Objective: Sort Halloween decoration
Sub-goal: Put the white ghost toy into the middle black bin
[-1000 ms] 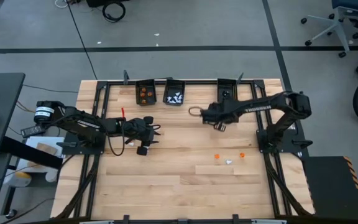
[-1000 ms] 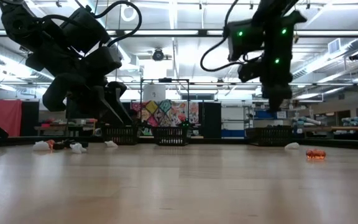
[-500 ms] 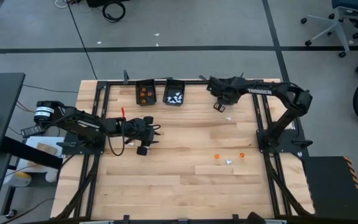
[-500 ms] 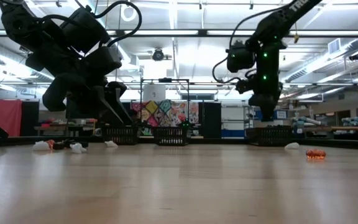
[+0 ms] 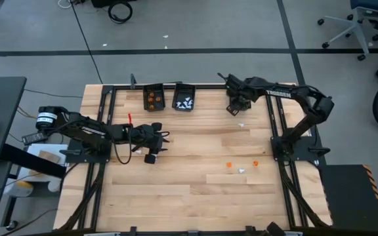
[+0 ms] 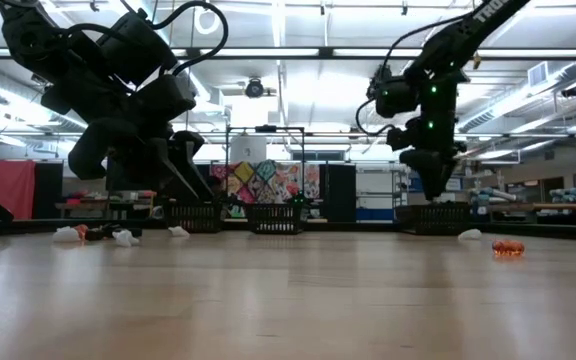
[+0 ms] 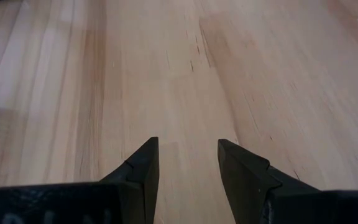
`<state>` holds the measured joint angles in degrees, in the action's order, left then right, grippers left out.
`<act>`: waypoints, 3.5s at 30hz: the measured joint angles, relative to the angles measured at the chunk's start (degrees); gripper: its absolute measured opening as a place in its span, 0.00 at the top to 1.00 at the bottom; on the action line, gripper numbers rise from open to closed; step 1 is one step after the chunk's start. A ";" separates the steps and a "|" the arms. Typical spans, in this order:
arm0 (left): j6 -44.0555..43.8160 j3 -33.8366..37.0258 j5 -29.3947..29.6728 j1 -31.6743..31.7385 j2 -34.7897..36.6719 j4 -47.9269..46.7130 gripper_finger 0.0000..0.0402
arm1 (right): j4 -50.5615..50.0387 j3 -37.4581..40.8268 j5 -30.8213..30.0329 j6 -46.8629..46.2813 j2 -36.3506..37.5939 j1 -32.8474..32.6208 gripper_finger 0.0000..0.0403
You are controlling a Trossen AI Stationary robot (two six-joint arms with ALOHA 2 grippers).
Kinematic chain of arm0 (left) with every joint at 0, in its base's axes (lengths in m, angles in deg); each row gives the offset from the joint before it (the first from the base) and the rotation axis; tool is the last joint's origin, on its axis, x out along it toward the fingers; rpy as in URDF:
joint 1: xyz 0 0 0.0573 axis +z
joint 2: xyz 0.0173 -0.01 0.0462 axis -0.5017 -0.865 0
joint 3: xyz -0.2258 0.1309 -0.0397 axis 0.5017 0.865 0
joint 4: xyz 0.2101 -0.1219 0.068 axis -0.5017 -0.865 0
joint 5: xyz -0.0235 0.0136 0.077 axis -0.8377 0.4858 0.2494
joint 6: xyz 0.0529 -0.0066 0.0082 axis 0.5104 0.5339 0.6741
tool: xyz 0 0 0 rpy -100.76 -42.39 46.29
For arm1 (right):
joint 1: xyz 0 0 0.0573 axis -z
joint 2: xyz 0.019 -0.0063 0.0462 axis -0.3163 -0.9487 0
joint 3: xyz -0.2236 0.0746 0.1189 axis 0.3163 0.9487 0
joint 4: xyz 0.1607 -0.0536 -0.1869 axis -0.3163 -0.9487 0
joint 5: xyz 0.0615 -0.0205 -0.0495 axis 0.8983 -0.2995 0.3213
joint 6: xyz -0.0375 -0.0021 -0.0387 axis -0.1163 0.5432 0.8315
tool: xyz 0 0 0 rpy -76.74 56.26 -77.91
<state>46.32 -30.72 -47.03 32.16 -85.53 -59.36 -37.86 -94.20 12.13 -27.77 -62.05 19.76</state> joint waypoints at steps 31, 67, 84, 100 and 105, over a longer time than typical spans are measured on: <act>-1.03 0.00 0.00 0.02 0.00 -0.42 0.64 | 28.97 37.84 -38.29 -55.68 17.12 -50.78 0.53; 0.38 0.00 0.01 0.06 0.00 1.84 0.64 | 87.06 59.14 -48.58 -34.30 -5.22 -50.23 0.39; 1.52 0.00 0.02 1.18 0.00 1.81 0.64 | 100.94 59.14 -32.92 -21.68 -7.62 -40.13 0.50; 1.28 0.00 0.02 1.16 0.00 1.51 0.64 | 108.52 58.38 -18.16 -18.00 -7.71 -39.72 0.87; 1.32 0.00 0.02 1.18 0.00 1.55 0.64 | 108.29 54.17 -16.17 -14.42 -7.71 -39.61 0.86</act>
<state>47.64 -30.72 -47.01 33.34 -85.53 -57.82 70.43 -40.03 -4.03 -42.18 -69.76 -19.86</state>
